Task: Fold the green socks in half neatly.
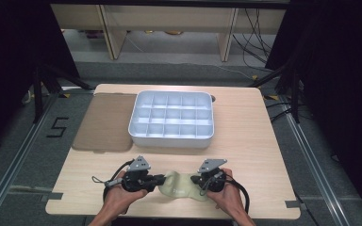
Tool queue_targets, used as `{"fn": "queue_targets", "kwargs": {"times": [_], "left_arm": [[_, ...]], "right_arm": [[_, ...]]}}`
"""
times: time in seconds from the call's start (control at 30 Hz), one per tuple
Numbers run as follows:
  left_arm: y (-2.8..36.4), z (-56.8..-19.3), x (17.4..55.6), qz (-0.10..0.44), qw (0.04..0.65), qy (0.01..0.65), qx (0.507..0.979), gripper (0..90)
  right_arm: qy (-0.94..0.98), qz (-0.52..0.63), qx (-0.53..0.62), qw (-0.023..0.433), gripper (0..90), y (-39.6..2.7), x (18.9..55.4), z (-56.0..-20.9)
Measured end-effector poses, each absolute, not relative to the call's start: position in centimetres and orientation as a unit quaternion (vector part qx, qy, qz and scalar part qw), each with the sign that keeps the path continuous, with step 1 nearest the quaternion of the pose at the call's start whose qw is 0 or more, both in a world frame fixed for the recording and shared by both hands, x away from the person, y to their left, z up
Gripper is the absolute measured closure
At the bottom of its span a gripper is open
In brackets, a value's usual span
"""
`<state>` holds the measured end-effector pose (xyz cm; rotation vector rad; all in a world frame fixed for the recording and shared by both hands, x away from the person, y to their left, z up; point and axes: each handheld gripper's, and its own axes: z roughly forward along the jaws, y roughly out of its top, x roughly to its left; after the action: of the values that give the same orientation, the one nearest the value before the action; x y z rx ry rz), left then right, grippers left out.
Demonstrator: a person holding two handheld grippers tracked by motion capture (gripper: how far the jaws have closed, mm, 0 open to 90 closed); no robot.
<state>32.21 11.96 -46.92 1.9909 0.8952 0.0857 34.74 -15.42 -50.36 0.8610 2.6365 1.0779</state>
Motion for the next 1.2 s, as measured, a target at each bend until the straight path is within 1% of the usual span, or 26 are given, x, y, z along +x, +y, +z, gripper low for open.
{"fn": "queue_targets", "kwargs": {"times": [0.2,0.23,0.27,0.3,0.33,0.37,0.5,0.6,0.67,0.8,0.93,0.97,1.03,1.07,1.2], "left_arm": [[12.4,-46.7,32.2,0.033,0.467,0.372,0.801,84.4],[12.4,-46.6,32.3,0.029,0.462,0.365,0.808,84.4],[12.2,-46.6,32.3,0.027,0.467,0.364,0.806,84.4],[12.0,-46.6,32.2,0.031,0.467,0.370,0.802,84.4],[11.9,-46.6,32.2,0.027,0.466,0.364,0.806,84.4],[11.7,-46.5,32.2,0.030,0.468,0.367,0.804,84.4],[11.2,-46.6,32.4,0.024,0.469,0.362,0.805,84.4],[11.2,-46.7,32.4,0.027,0.466,0.365,0.806,84.3],[11.4,-46.6,32.5,0.022,0.462,0.362,0.809,84.3],[11.5,-46.7,32.4,0.024,0.470,0.367,0.802,84.2],[11.5,-46.6,32.4,0.023,0.467,0.364,0.805,84.1],[11.3,-46.5,32.4,0.020,0.469,0.368,0.803,84.1],[11.0,-46.4,32.4,0.020,0.470,0.366,0.802,84.0],[10.9,-46.4,32.4,0.022,0.470,0.363,0.804,84.0],[9.9,-46.3,32.7,0.013,0.474,0.361,0.803,83.8]], "right_arm": [[0.887,0.362,0.279,0.074,90.0,-13.7,35.2,-50.4],[0.893,0.357,0.264,0.075,90.0,-13.6,35.4,-50.3],[0.892,0.359,0.265,0.072,90.0,-13.5,35.4,-50.3],[0.891,0.363,0.262,0.079,90.0,-13.3,35.5,-50.4],[0.890,0.356,0.277,0.068,90.0,-13.2,35.4,-50.3],[0.889,0.357,0.278,0.065,90.0,-13.2,35.4,-50.3],[0.886,0.368,0.274,0.067,90.0,-13.2,35.5,-50.4],[0.882,0.374,0.280,0.063,90.0,-13.8,35.3,-49.6],[0.883,0.381,0.264,0.079,90.0,-14.6,35.3,-48.8],[0.881,0.372,0.276,0.094,90.0,-16.5,34.5,-47.9],[0.884,0.359,0.286,0.095,90.0,-17.5,33.9,-49.1],[0.885,0.351,0.294,0.085,90.0,-17.5,33.8,-49.4],[0.890,0.339,0.293,0.085,90.0,-17.6,34.1,-49.8],[0.888,0.345,0.290,0.093,90.0,-17.5,34.2,-50.0],[0.888,0.345,0.288,0.093,90.0,-17.4,34.4,-50.1]]}}
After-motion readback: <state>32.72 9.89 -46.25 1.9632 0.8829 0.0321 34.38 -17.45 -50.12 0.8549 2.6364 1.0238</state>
